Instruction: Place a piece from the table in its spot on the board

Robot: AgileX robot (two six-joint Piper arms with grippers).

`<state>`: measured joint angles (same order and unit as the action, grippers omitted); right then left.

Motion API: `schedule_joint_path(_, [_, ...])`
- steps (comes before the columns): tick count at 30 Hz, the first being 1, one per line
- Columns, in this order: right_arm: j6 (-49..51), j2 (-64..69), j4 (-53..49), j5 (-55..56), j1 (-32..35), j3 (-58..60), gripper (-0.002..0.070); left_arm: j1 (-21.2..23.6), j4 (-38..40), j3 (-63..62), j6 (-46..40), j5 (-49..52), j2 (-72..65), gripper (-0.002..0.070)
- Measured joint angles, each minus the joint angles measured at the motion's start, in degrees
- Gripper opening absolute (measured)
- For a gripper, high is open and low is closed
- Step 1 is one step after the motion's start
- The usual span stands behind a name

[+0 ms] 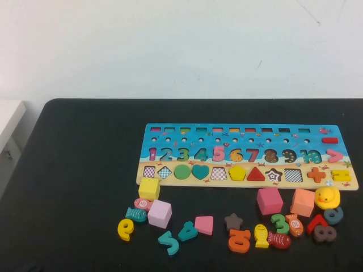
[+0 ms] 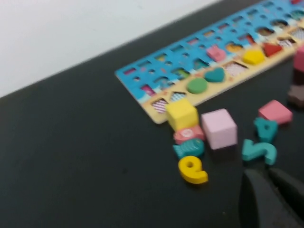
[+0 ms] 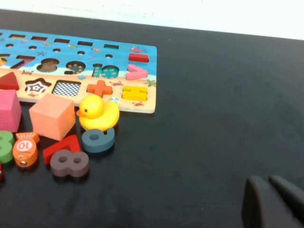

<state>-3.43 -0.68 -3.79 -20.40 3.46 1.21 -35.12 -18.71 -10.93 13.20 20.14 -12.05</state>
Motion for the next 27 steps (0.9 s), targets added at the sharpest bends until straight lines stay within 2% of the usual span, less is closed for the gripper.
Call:
schedule_joint_path(6, [0.0, 0.0, 0.0, 0.0, 0.0, 0.0, 0.0019, 9.6, 0.4, 8.6, 1.3, -3.8, 12.0, -0.0001])
schedule_joint_path(10, [0.0, 0.0, 0.0, 0.0, 0.0, 0.0, 0.0018, 16.3, 0.6, 12.1, 3.0, -9.1, 12.5, -0.0001])
schedule_joint_path(12, [0.0, 0.0, 0.0, 0.0, 0.0, 0.0, 0.0018, 18.2, 1.3, 12.1, 4.1, -9.8, 12.7, -0.0001])
schedule_joint_path(22, [0.0, 0.0, 0.0, 0.0, 0.0, 0.0, 0.0019, 19.4, 3.4, 12.0, 6.1, -1.9, 12.8, -0.0001])
schedule_joint_path(24, [0.0, 0.0, 0.0, 0.0, 0.0, 0.0, 0.0018, 19.4, 6.7, 12.0, 3.8, -1.9, 12.8, -0.0001])
schedule_joint_path(25, [0.0, 0.0, 0.0, 0.0, 0.0, 0.0, 0.0019, 20.1, 13.2, 12.0, -2.5, -2.1, 12.8, -0.0001])
schedule_joint_path(27, [0.0, 0.0, 0.0, 0.0, 0.0, 0.0, 0.0018, 21.4, 20.8, 12.0, -10.6, -2.3, 12.8, -0.0001])
